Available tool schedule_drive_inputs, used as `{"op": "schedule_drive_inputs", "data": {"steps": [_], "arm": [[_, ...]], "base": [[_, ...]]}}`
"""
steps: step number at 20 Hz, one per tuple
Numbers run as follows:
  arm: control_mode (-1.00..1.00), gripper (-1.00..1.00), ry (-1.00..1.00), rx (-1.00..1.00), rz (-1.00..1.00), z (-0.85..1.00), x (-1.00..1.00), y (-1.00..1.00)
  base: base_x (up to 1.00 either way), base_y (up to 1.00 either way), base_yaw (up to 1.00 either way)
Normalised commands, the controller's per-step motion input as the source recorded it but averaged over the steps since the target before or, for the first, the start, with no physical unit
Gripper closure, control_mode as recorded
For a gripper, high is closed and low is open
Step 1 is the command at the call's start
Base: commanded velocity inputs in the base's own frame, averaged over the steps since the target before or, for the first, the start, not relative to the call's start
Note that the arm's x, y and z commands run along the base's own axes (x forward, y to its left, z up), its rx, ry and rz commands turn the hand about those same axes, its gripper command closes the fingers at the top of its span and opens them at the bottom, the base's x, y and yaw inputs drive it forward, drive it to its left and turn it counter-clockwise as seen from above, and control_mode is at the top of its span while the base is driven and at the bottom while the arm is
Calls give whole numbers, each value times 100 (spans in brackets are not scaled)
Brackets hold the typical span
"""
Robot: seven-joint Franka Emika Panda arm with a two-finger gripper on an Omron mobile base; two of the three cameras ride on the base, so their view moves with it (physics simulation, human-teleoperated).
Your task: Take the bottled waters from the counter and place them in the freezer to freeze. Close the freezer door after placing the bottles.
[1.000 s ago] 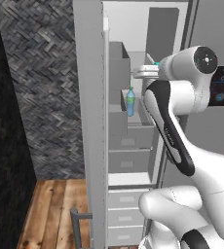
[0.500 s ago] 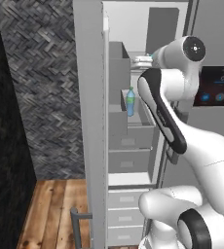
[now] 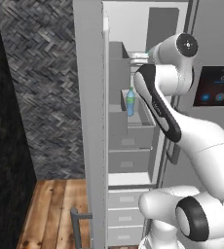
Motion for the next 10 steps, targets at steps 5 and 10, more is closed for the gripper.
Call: {"op": "schedule_drive_inputs", "data": {"steps": [5, 10], "arm": [[-100, 100, 0, 0, 0, 9, 29, -1], [-100, 100, 0, -2, 0, 21, 34, 0]], "base": [[0, 0, 0], [0, 0, 0]]}}
